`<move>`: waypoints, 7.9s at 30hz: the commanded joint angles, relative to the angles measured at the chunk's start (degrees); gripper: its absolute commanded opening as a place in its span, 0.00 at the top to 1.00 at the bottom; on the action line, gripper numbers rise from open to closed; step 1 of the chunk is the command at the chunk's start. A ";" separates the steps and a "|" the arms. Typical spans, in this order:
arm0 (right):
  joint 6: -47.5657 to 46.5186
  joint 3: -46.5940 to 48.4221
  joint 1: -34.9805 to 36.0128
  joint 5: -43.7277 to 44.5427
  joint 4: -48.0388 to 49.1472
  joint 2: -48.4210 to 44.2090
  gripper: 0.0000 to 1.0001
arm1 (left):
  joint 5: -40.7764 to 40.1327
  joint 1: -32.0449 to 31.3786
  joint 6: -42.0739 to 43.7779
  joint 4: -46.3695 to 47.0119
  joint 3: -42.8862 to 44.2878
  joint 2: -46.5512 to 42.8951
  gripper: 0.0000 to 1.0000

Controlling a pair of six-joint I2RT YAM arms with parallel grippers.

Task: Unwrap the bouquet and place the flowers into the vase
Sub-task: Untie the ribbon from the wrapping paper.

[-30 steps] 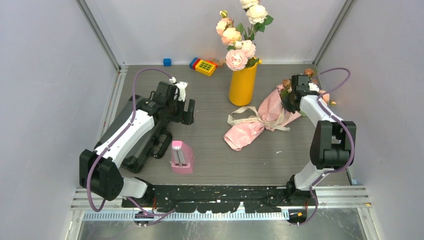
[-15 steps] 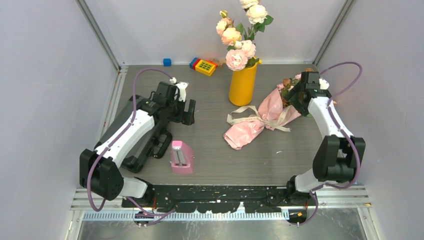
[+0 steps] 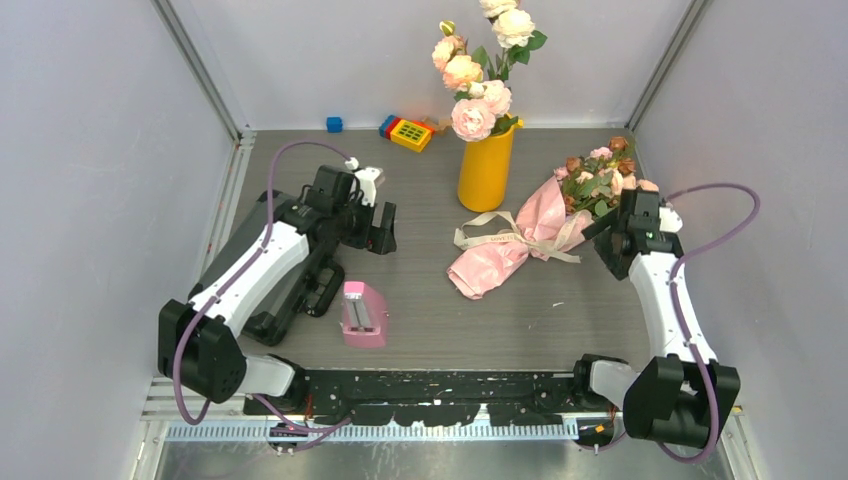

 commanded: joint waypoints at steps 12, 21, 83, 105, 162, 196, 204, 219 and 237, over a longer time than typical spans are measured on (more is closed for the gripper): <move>22.05 -16.91 -0.28 -4.98 12.16 -4.19 0.27 | 0.49 -0.29 2.01 2.63 -0.53 -5.50 0.12; 25.44 -18.31 -0.28 -4.26 18.33 0.01 0.30 | 0.63 -0.29 2.39 2.72 -0.89 -6.25 0.12; 19.10 -16.69 -0.28 -2.13 24.25 7.32 1.00 | 18.52 -14.49 0.61 44.74 1.17 21.00 0.22; 16.51 -15.67 -0.27 -2.90 23.98 5.09 1.00 | 19.69 -14.38 5.13 47.47 11.75 38.60 0.32; 12.10 -15.90 -0.28 3.21 20.46 1.36 1.00 | 13.81 -14.36 2.95 41.06 8.59 30.68 1.00; 8.52 -16.60 -5.44 6.09 17.36 -0.03 1.00 | 9.12 -9.13 -2.95 43.49 1.12 25.77 1.00; 7.19 -16.47 -8.00 5.90 16.31 -0.74 1.00 | 8.89 -6.80 -3.88 43.72 -0.59 23.96 1.00; 5.08 -16.29 -12.50 5.46 15.20 -1.99 1.00 | 8.31 -2.93 -7.18 44.49 -3.71 20.47 1.00; 2.74 -16.24 -18.71 3.50 14.76 -2.65 1.00 | 7.85 1.93 -10.13 44.77 -7.37 15.31 1.00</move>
